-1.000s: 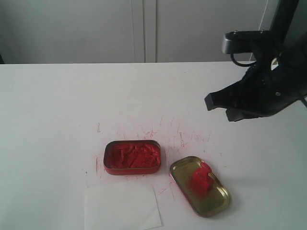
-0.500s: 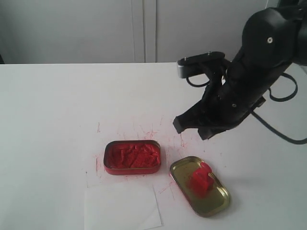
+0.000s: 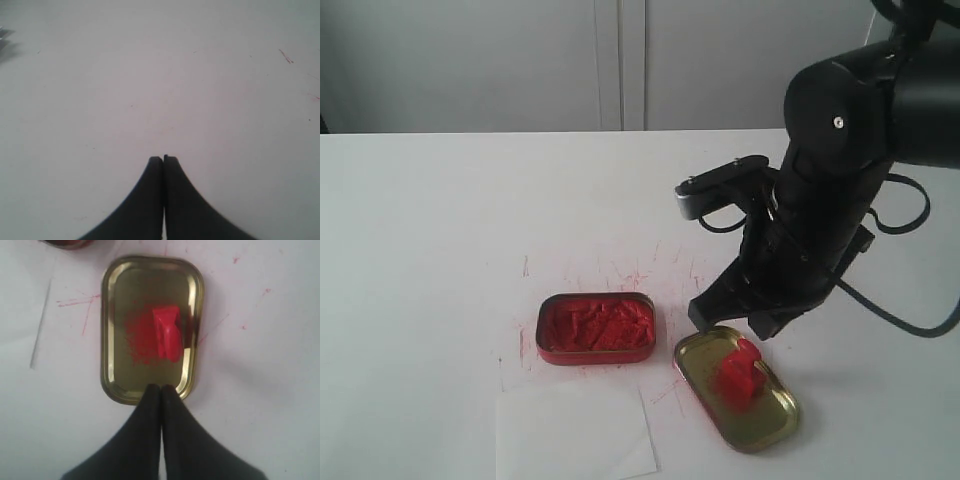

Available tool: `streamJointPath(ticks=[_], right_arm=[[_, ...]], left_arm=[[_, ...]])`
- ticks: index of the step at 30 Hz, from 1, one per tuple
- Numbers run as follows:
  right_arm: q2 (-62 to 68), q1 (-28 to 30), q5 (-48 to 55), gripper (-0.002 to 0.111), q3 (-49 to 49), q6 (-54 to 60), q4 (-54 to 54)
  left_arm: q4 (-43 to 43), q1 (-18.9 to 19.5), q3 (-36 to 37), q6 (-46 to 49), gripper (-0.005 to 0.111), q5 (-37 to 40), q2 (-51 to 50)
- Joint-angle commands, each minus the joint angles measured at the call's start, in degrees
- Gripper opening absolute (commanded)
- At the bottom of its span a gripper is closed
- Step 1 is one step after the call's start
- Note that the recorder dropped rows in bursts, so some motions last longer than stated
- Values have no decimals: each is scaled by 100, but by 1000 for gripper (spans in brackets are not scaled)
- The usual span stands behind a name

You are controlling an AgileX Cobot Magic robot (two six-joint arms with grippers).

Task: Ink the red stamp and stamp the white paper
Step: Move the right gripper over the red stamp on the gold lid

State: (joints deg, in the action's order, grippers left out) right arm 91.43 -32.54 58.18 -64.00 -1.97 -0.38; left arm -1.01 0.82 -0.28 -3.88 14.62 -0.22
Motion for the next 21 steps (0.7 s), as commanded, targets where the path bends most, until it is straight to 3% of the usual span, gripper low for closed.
streamJointPath(ticks=[1, 21], right_arm=[[-8, -6, 49, 0, 149, -89, -147], [-290, -6, -573, 0, 536, -574, -137]], left_arm=[[8, 8, 28, -14, 0, 4, 22], [8, 8, 28, -14, 0, 4, 22]])
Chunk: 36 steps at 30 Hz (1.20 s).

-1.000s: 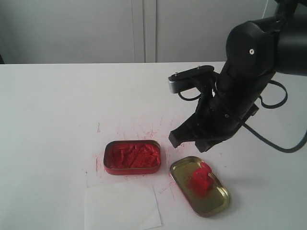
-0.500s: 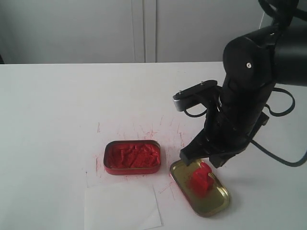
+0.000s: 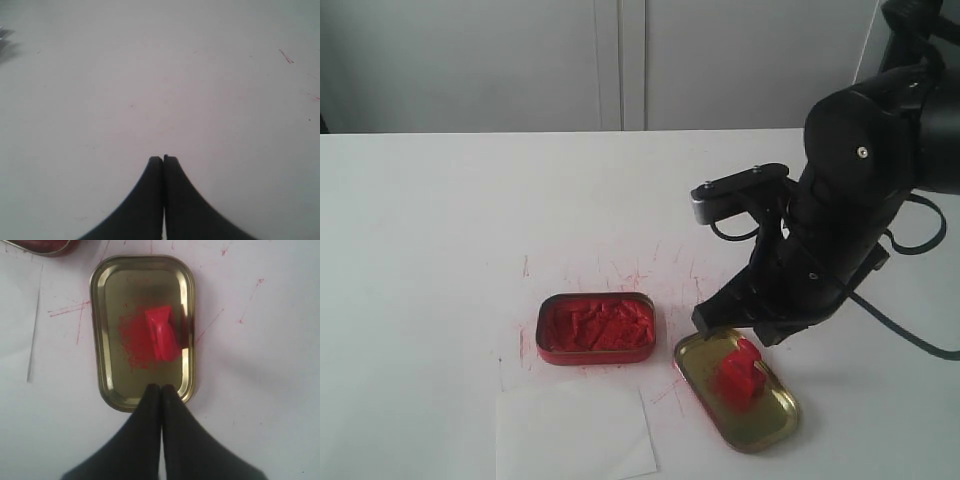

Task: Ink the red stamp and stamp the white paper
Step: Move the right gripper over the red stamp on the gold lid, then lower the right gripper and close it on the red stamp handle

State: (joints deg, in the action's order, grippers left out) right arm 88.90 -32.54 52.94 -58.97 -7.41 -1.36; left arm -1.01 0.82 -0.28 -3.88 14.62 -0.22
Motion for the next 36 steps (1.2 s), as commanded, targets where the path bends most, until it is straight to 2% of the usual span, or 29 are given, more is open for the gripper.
streamJointPath(ticks=[1, 3, 7, 10, 20, 36], right_arm=[[-37, -6, -99, 0, 33, -29, -38], [-28, -6, -192, 4, 33, -29, -38], [47, -6, -328, 24, 33, -29, -38], [169, -6, -389, 32, 33, 58, -38], [496, -6, -580, 33, 33, 453, -15], [886, -6, -866, 33, 33, 464, 6]], left_arm=[[8, 8, 28, -14, 0, 4, 22], [8, 8, 28, -14, 0, 4, 22], [8, 8, 28, -14, 0, 4, 22], [8, 8, 28, -14, 0, 4, 22], [8, 8, 28, -14, 0, 4, 22], [8, 8, 28, -14, 0, 4, 22]])
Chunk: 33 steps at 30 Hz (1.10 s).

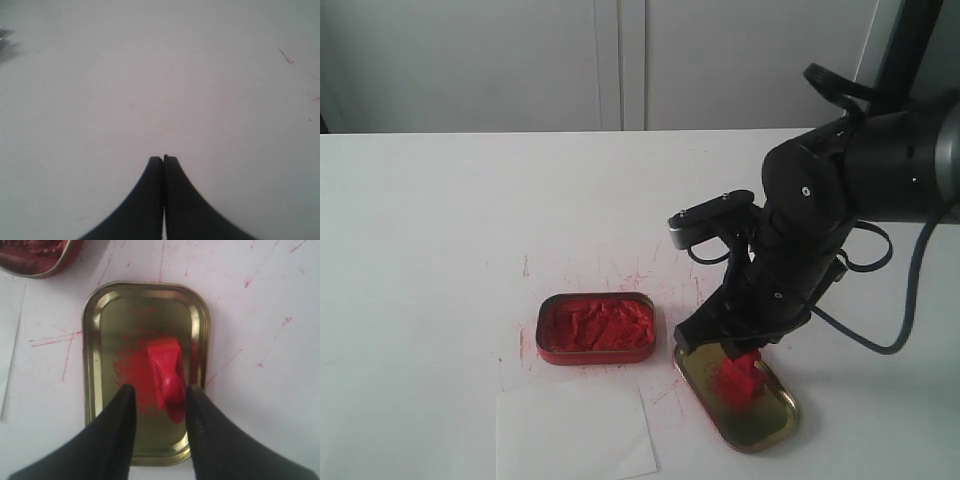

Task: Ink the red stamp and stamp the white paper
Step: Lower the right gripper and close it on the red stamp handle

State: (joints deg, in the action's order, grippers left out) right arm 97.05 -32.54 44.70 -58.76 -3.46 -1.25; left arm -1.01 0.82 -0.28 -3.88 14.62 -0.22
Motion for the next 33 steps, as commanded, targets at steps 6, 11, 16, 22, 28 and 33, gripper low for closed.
streamJointPath(ticks=[6, 11, 16, 22, 28, 33], right_arm=[[352, -6, -67, 33, 12, 69, -26], [364, -6, -130, 33, 12, 69, -26], [417, -6, -129, 33, 12, 69, -26], [654, -6, -166, 33, 12, 69, -26], [652, -6, -183, 23, 12, 69, -85], [652, -6, -143, 2, 12, 69, -172]], left_arm=[[8, 8, 28, -14, 0, 4, 22], [8, 8, 28, -14, 0, 4, 22], [8, 8, 28, -14, 0, 4, 22], [8, 8, 28, -14, 0, 4, 22], [8, 8, 28, -14, 0, 4, 22], [8, 8, 28, -14, 0, 4, 22]])
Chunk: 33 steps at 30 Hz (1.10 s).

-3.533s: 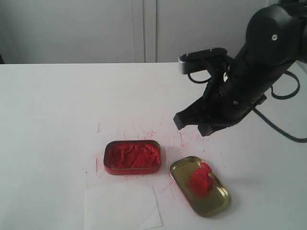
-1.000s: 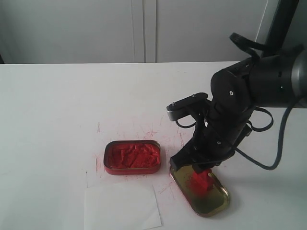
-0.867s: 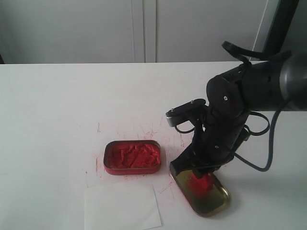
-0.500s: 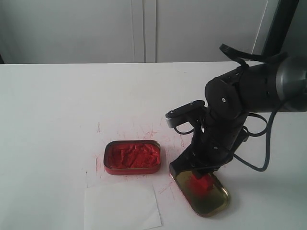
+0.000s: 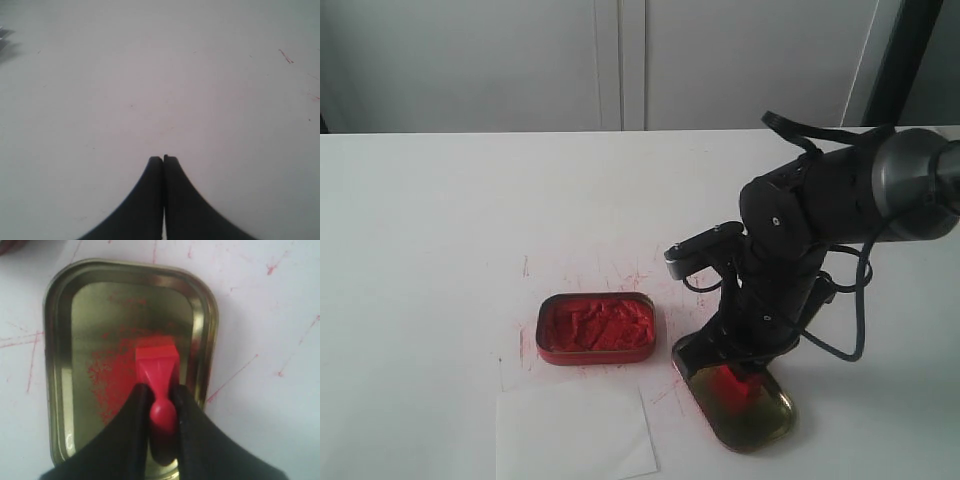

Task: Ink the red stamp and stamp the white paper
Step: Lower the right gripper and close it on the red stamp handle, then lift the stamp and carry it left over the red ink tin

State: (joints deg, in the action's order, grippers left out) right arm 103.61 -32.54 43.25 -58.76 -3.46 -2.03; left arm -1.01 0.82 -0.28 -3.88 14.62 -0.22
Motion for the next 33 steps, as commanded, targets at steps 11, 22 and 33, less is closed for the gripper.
streamJointPath(ticks=[11, 22, 33], right_arm=[[-655, -6, 78, 0, 1, -191, -95], [-691, -246, 743, 0, -1114, -856, -95], [599, -988, 1235, 0, -2481, -1332, -140]], left_arm=[[8, 8, 28, -14, 0, 4, 22], [8, 8, 28, -14, 0, 4, 22], [8, 8, 28, -14, 0, 4, 22]])
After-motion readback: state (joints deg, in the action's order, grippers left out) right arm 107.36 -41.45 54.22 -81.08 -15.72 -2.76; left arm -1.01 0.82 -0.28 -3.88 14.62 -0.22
